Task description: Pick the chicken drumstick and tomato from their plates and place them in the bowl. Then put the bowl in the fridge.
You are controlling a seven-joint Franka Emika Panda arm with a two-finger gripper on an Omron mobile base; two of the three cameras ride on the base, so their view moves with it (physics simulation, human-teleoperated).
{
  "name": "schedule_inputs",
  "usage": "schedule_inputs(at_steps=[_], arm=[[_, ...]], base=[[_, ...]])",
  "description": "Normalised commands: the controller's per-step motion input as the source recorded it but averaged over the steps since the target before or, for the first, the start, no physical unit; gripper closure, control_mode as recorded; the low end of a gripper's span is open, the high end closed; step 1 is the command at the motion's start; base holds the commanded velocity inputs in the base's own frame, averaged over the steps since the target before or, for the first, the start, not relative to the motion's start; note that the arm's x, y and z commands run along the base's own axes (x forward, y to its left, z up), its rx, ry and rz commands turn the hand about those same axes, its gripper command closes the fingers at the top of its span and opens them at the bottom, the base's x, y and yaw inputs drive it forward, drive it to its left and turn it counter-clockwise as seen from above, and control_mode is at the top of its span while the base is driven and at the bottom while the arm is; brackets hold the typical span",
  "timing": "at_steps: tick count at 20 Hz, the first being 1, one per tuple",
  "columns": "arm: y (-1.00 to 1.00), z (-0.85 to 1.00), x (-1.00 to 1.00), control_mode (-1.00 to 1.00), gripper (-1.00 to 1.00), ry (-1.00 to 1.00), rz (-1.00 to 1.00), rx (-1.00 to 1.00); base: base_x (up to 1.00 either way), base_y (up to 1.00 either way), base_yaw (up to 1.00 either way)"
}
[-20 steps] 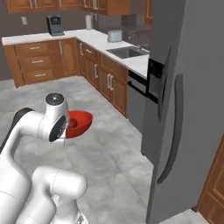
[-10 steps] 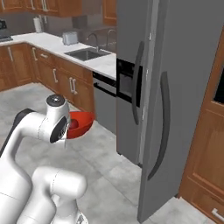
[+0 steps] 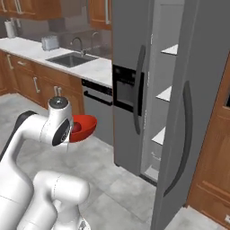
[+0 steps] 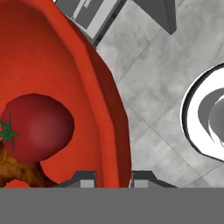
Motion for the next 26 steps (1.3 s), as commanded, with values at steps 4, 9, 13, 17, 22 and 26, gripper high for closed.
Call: schedule_inputs(at_steps=[4, 9, 13, 17, 22, 26], arm=[[0.0, 0.0, 0.0, 1.0, 1.0, 0.0, 0.0, 0.0], [0.0, 0.0, 0.0, 1.0, 1.0, 0.0, 0.0, 0.0], [0.0, 0.0, 0.0, 1.0, 1.0, 0.0, 0.0, 0.0], [0.0, 0.0, 0.0, 1.0, 1.0, 0.0, 0.0, 0.0], [0.0, 0.0, 0.0, 1.0, 1.0, 0.0, 0.0, 0.0], [0.0, 0.0, 0.0, 1.0, 1.0, 0.0, 0.0, 0.0]], base=[[0.44, 0.28, -0.46], [0.43, 0.27, -0.48], [0.4, 0.23, -0.51], [0.54, 0.24, -0.36], [0.67, 0.32, -0.09], [0.73, 0.24, -0.03]])
